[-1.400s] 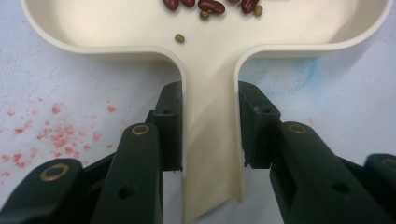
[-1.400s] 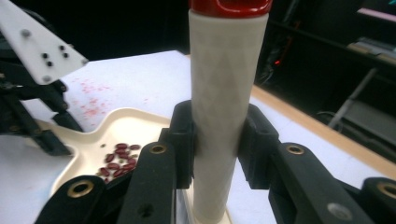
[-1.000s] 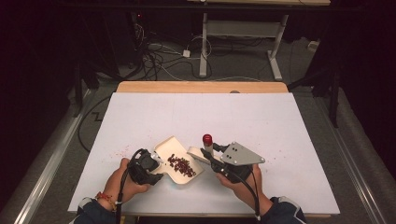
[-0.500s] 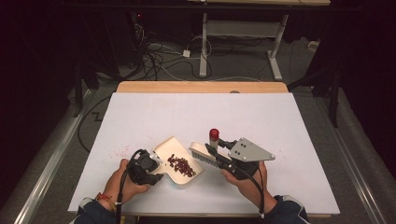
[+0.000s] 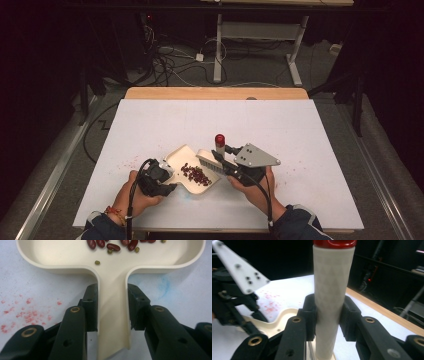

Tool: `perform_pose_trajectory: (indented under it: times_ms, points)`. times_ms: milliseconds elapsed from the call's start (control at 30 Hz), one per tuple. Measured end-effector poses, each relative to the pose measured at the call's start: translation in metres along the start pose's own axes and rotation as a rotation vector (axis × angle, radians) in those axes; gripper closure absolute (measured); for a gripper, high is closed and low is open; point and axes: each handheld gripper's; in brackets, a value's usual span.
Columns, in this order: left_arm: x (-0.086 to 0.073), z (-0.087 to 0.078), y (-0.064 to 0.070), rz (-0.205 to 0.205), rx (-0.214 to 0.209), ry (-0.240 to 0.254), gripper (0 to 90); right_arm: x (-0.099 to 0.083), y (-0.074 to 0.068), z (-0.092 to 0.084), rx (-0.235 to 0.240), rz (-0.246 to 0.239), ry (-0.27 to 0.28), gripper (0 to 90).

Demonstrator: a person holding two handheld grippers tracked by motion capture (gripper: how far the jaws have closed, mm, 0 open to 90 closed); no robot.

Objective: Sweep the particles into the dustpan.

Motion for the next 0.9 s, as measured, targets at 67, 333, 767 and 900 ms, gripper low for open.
perform_pose_trajectory:
  times_ms: [67,333,767,900]
  points:
    - [-0.001,0.001,-0.001,-0.008,-0.004,0.003,63.8,0.001,-0.005,0.001,0.021,-0.004,0.004,69.9]
    - [-0.001,0.003,-0.003,-0.041,-0.016,0.020,63.1,0.006,-0.012,0.005,0.065,0.007,0.014,69.9]
    - [-0.005,0.001,-0.010,-0.094,-0.004,0.038,63.7,0.014,0.013,-0.011,0.027,0.057,0.045,69.8]
    - [-0.006,0.002,-0.012,-0.103,-0.001,0.037,63.7,0.018,0.024,-0.022,0.021,0.082,0.052,69.8]
Point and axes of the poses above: each handheld gripper's, and its own axes: z roughly forward along the jaws, x roughly out of its top, y roughly to its right, and after that the axes turned 2 degrees about -x, right-handed
